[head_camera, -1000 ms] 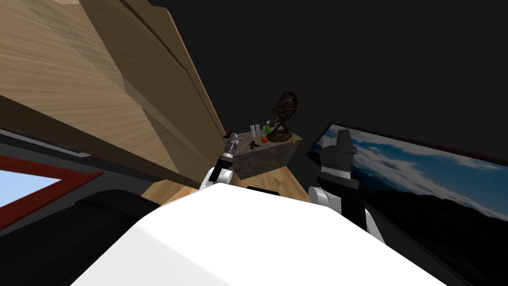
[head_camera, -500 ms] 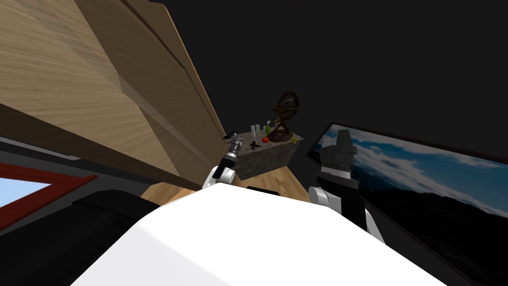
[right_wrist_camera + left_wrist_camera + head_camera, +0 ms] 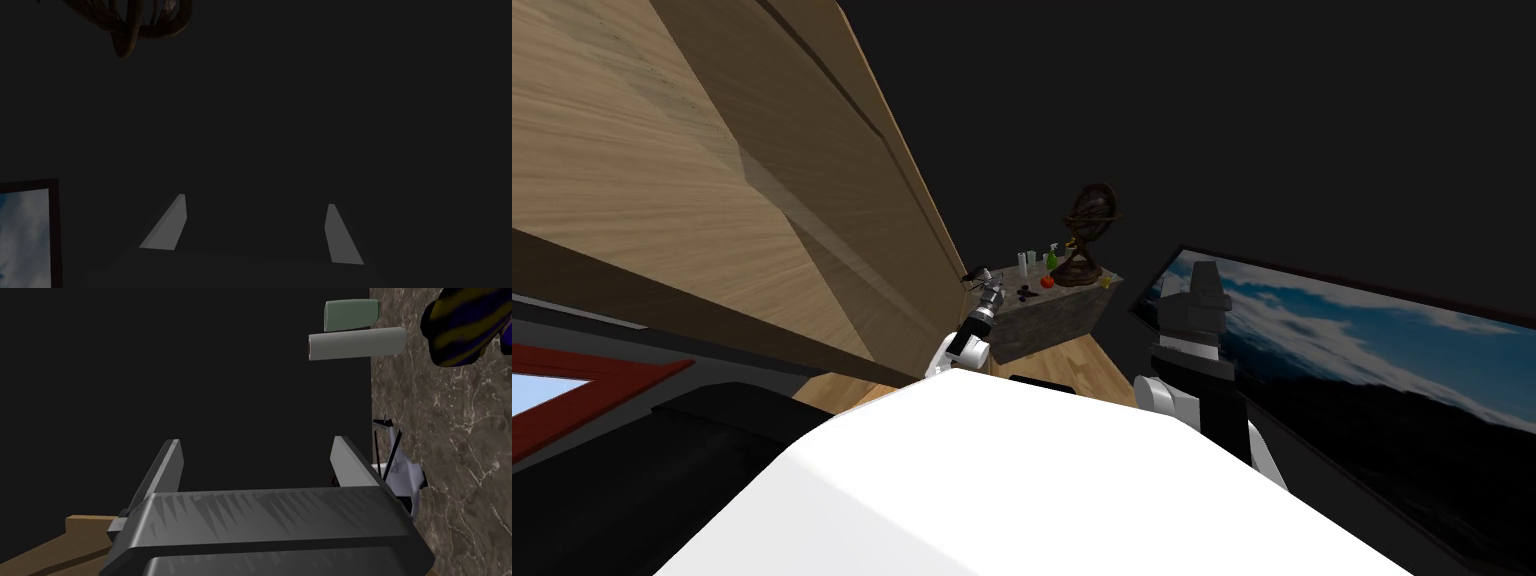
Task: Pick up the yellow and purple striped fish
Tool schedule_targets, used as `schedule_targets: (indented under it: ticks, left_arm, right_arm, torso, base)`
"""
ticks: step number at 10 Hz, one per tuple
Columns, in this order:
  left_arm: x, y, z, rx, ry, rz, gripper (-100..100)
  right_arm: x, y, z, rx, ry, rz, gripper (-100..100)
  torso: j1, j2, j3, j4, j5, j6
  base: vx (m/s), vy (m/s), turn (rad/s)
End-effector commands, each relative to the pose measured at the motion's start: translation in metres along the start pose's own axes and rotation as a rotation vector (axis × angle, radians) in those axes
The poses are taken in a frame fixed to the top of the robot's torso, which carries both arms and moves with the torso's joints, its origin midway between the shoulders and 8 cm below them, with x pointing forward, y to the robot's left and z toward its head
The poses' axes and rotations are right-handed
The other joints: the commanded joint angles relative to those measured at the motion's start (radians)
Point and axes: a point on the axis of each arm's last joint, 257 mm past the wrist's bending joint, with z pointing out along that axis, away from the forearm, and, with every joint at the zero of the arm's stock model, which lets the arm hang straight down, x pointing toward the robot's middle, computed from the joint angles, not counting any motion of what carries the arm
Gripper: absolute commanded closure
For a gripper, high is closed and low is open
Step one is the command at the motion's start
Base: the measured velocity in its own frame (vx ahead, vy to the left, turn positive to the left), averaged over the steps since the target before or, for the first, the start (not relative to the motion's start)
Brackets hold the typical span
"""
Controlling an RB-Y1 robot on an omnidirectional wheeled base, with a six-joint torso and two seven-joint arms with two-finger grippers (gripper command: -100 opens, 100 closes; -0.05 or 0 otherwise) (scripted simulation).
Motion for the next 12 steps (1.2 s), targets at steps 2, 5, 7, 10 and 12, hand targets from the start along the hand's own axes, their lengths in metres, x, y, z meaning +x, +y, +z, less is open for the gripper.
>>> schedule_targets:
  ticks: [2, 5, 7, 10, 12]
  left_arm:
    - [0.009, 0.013, 0.003, -0.059, 0.016, -0.024, -100]
    - [0.028, 0.027, 0.009, -0.125, 0.046, -0.065, -100]
    - [0.027, 0.036, 0.008, -0.162, 0.042, -0.064, -100]
    - [0.043, 0.051, 0.011, -0.235, 0.065, -0.097, -100]
    - [0.049, 0.059, 0.013, -0.276, 0.072, -0.11, -100]
  right_arm:
    - [0.0, 0.0, 0.0, 0.0, 0.0, 0.0, 0]
    - [0.0, 0.0, 0.0, 0.0, 0.0, 0.0, 0]
    - [0.0, 0.0, 0.0, 0.0, 0.0, 0.0, 0]
    - [0.0, 0.0, 0.0, 0.0, 0.0, 0.0, 0]
    - [0.0, 0.0, 0.0, 0.0, 0.0, 0.0, 0]
  torso:
    - [0.0, 0.0, 0.0, 0.0, 0.0, 0.0]
    - [0.001, 0.0, 0.0, 0.0, 0.0, 0.0]
    - [0.0, -0.001, 0.0, 0.0, 0.0, 0.0]
    - [0.0, 0.0, 0.0, 0.0, 0.0, 0.0]
    - [0.0, -0.001, 0.0, 0.0, 0.0, 0.0]
  base:
    - [0.005, 0.034, -0.047]
    - [0.007, 0.039, -0.052]
    - [0.009, 0.024, -0.02]
    - [0.01, 0.025, -0.064]
    - [0.016, 0.029, -0.05]
